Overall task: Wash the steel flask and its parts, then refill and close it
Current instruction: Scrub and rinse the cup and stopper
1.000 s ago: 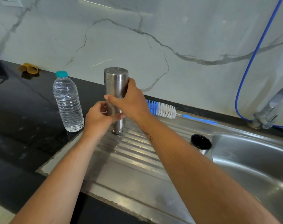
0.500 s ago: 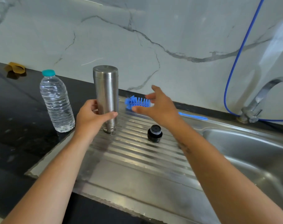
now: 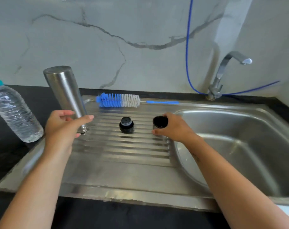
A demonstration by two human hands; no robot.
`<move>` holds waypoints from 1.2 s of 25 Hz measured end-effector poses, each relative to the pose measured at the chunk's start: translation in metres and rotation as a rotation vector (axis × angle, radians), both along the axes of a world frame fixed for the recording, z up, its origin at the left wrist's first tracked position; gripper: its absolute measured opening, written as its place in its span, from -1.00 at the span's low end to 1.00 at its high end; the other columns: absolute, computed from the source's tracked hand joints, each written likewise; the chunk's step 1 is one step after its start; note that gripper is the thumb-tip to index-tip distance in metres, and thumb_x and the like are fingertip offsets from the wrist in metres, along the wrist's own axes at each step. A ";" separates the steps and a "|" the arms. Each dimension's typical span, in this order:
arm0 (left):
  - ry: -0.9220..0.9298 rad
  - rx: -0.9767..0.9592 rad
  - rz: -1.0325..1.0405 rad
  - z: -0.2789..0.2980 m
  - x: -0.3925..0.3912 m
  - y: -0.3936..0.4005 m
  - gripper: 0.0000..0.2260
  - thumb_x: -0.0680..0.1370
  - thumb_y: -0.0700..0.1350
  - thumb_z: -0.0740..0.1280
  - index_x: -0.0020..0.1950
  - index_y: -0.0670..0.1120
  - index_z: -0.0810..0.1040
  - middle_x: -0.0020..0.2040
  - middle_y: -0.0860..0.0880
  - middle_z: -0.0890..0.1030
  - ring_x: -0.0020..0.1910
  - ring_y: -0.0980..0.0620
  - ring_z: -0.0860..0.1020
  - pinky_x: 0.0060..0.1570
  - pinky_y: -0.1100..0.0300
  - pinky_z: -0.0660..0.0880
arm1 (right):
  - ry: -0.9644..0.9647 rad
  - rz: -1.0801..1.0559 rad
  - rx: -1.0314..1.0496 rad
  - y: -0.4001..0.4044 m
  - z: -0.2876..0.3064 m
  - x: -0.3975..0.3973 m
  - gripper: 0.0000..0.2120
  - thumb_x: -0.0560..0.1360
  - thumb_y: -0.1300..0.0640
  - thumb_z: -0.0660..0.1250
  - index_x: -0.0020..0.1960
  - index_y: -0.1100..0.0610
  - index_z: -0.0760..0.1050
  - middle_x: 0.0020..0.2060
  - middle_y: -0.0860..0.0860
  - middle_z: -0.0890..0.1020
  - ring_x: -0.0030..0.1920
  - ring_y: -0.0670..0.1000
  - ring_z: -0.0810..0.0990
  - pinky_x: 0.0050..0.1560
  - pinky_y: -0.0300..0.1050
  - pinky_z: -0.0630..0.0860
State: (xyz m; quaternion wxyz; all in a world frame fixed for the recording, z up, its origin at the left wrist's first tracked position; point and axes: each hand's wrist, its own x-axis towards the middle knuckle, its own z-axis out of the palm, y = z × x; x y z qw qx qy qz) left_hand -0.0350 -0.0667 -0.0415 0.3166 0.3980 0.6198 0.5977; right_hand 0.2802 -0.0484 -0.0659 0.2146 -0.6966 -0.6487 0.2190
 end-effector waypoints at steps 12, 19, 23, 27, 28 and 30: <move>0.347 0.061 -0.594 -0.004 0.297 0.057 -0.75 0.42 -0.04 0.56 -0.06 0.04 0.52 -0.17 0.07 0.57 -0.06 -0.06 0.63 -0.03 -0.01 0.57 | 0.373 -0.448 0.228 -0.010 -0.010 0.137 -0.39 0.33 0.02 0.64 0.25 0.12 0.43 0.07 0.02 0.63 0.02 0.01 0.62 -0.06 -0.16 0.49; 0.788 0.324 -0.741 0.017 0.425 0.128 -0.68 0.64 0.02 0.35 0.35 -0.07 0.57 0.18 -0.09 0.66 0.12 -0.07 0.61 0.07 0.08 0.54 | 0.544 -0.555 0.371 -0.001 -0.031 0.180 -0.47 0.40 0.01 0.61 0.29 0.08 0.50 -0.01 -0.13 0.61 -0.06 -0.20 0.56 -0.14 -0.36 0.41; 0.977 0.365 -0.791 0.025 0.448 0.161 -0.76 0.66 -0.06 0.34 0.25 -0.11 0.68 0.21 -0.11 0.68 0.15 -0.09 0.63 0.12 0.08 0.54 | 0.573 -0.534 0.441 0.005 -0.034 0.187 -0.50 0.42 0.01 0.59 0.30 0.01 0.51 0.05 -0.19 0.59 0.13 -0.15 0.52 0.10 -0.26 0.41; 0.947 0.396 -0.740 0.016 0.443 0.176 -0.85 0.64 -0.13 0.35 0.02 -0.11 0.72 -0.01 -0.06 0.72 -0.05 -0.03 0.65 0.01 0.08 0.59 | 0.569 -0.524 0.480 0.009 -0.039 0.188 -0.49 0.42 0.01 0.59 0.31 0.03 0.52 0.11 -0.13 0.62 0.18 -0.12 0.53 0.15 -0.23 0.41; 0.941 0.395 -0.726 0.013 0.438 0.179 -0.85 0.63 -0.13 0.35 -0.03 -0.11 0.71 -0.05 -0.05 0.71 -0.08 -0.02 0.64 -0.03 0.08 0.58 | 0.570 -0.528 0.485 0.010 -0.040 0.188 -0.49 0.42 0.01 0.60 0.31 0.03 0.52 0.10 -0.14 0.62 0.17 -0.12 0.54 0.13 -0.24 0.41; 0.912 0.385 -0.719 0.005 0.429 0.184 -0.84 0.63 -0.14 0.36 -0.10 -0.12 0.68 -0.14 -0.02 0.68 -0.11 -0.02 0.62 -0.08 0.07 0.55 | 0.575 -0.540 0.494 0.012 -0.040 0.189 -0.49 0.42 0.01 0.60 0.31 0.05 0.52 0.08 -0.14 0.61 0.16 -0.12 0.53 0.11 -0.26 0.39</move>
